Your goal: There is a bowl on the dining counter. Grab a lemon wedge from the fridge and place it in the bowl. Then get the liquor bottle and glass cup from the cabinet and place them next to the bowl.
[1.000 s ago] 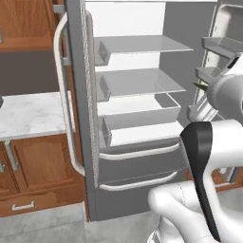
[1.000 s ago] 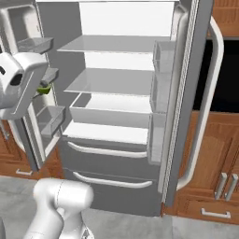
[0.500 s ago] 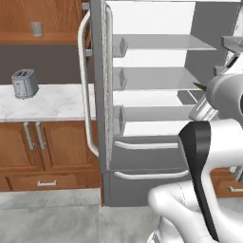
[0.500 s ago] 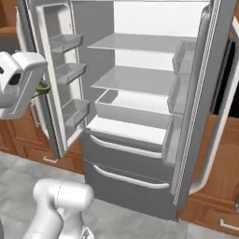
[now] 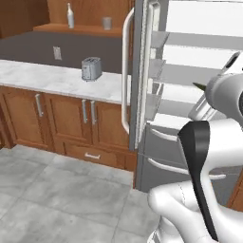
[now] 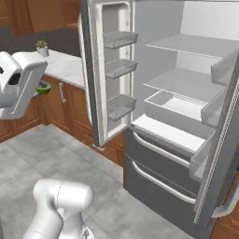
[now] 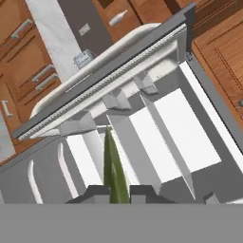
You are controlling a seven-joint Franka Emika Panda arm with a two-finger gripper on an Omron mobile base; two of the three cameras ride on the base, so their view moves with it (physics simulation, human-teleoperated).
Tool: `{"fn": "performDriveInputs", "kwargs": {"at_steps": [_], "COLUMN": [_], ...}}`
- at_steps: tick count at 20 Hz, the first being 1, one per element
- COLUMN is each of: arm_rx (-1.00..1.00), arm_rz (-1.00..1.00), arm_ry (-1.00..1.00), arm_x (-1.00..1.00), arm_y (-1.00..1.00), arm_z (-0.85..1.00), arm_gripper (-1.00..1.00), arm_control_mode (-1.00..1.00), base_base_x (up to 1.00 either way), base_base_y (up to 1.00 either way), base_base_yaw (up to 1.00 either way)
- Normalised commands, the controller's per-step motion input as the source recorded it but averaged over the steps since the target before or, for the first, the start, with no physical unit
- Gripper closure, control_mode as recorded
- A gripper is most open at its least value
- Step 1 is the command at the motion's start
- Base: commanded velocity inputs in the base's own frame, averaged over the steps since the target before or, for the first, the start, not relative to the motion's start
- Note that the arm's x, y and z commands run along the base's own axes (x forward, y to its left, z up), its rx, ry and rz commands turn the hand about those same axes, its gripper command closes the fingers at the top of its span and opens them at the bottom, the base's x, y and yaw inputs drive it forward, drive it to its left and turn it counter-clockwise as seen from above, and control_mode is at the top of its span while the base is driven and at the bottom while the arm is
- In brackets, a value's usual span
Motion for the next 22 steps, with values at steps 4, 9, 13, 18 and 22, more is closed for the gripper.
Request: {"fn": "performDriveInputs", "kwargs": {"at_steps": [4,9,13,18,22], "arm_rx": [0.0,0.0,0.0,0.0,0.0], "arm_rz": [0.0,0.0,0.0,0.0,0.0], "arm_ry": [0.0,0.0,0.0,0.0,0.0], "arm_x": [0.0,0.0,0.0,0.0,0.0], "arm_y": [0.0,0.0,0.0,0.0,0.0], "arm_z": [0.0,0.0,0.0,0.0,0.0], "arm_gripper": [1.0,1.0,1.0,1.0,1.0], "arm_control_mode": [1.0,1.0,1.0,1.0,1.0], "base_base_x": [-0.72,-0.64,-0.4,-0.27,-0.22], "base_base_y": [-0.15,-0.05,-0.01,-0.01,0.0], "base_base_yaw": [0.64,0.66,0.7,0.71,0.71]}}
